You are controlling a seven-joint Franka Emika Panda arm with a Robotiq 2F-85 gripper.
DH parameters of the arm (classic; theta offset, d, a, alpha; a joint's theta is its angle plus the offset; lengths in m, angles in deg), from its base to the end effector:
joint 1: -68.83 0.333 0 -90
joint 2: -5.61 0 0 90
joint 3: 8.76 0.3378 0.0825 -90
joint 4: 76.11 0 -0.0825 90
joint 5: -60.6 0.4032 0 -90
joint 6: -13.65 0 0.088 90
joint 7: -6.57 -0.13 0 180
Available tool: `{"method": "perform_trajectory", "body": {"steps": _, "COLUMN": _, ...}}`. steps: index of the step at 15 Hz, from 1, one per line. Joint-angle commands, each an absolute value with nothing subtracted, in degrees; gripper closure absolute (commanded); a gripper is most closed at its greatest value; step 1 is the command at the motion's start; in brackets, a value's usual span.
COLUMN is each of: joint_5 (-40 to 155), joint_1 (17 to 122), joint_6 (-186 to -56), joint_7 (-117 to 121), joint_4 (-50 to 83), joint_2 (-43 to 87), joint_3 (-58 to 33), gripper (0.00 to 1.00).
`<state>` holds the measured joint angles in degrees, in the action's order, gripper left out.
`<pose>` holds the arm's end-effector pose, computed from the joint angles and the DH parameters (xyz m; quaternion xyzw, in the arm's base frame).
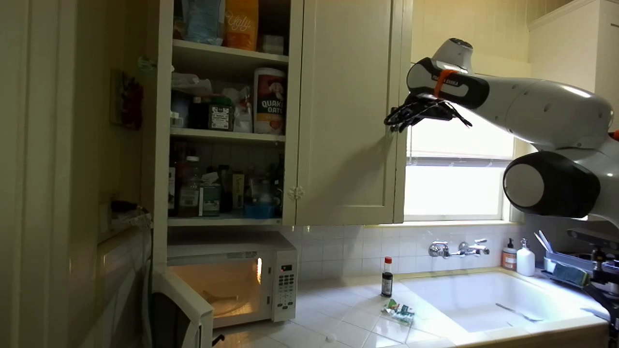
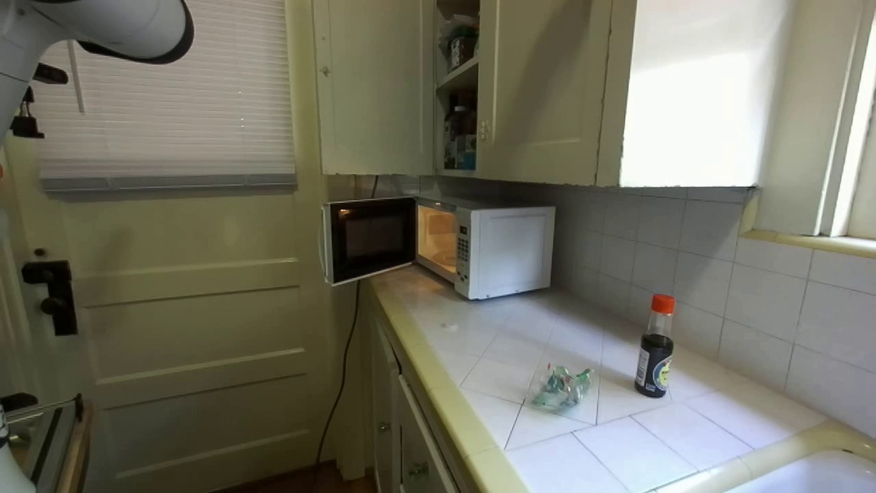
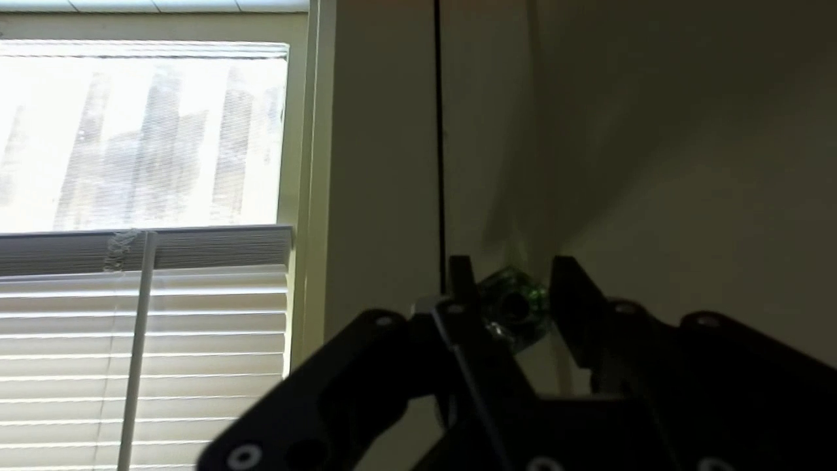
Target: Open the cupboard door
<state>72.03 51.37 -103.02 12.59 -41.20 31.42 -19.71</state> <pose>0.6361 -0.2612 0.8736 0.8693 -0.1412 0.4678 0.0742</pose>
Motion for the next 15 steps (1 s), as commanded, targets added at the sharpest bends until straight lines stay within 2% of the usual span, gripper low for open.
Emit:
{"method": "perform_trajectory", "body": {"steps": 1, "joint_5": 73.0, "joint_1": 50.3, "joint_6": -102.4, "joint_7": 13.8, "joint_4": -45.5, "joint_2": 34.1, "joint_3": -19.0, "gripper": 0.57}}
{"method": "perform_trajectory", "body": {"steps": 2, "joint_5": 72.8, "joint_1": 50.3, "joint_6": -102.3, "joint_7": 13.5, "joint_4": -45.8, "joint_2": 34.2, "joint_3": -19.1, "gripper": 0.87}}
{"method": "perform_trajectory", "body": {"steps": 3, "joint_5": 72.5, "joint_1": 50.4, "joint_6": -102.1, "joint_7": 13.2, "joint_4": -45.9, "joint_2": 34.3, "joint_3": -19.3, "gripper": 0.88}}
{"method": "perform_trajectory", "body": {"steps": 4, "joint_5": 72.1, "joint_1": 50.8, "joint_6": -101.1, "joint_7": 12.8, "joint_4": -45.6, "joint_2": 33.7, "joint_3": -19.4, "gripper": 0.93}}
{"method": "perform_trajectory", "body": {"steps": 9, "joint_5": 65.5, "joint_1": 55.5, "joint_6": -97.8, "joint_7": 14.0, "joint_4": -42.0, "joint_2": 28.7, "joint_3": -21.0, "gripper": 0.92}}
{"method": "perform_trajectory", "body": {"steps": 15, "joint_5": 64.1, "joint_1": 57.0, "joint_6": -83.7, "joint_7": 17.0, "joint_4": -38.4, "joint_2": 20.6, "joint_3": -19.3, "gripper": 0.92}}
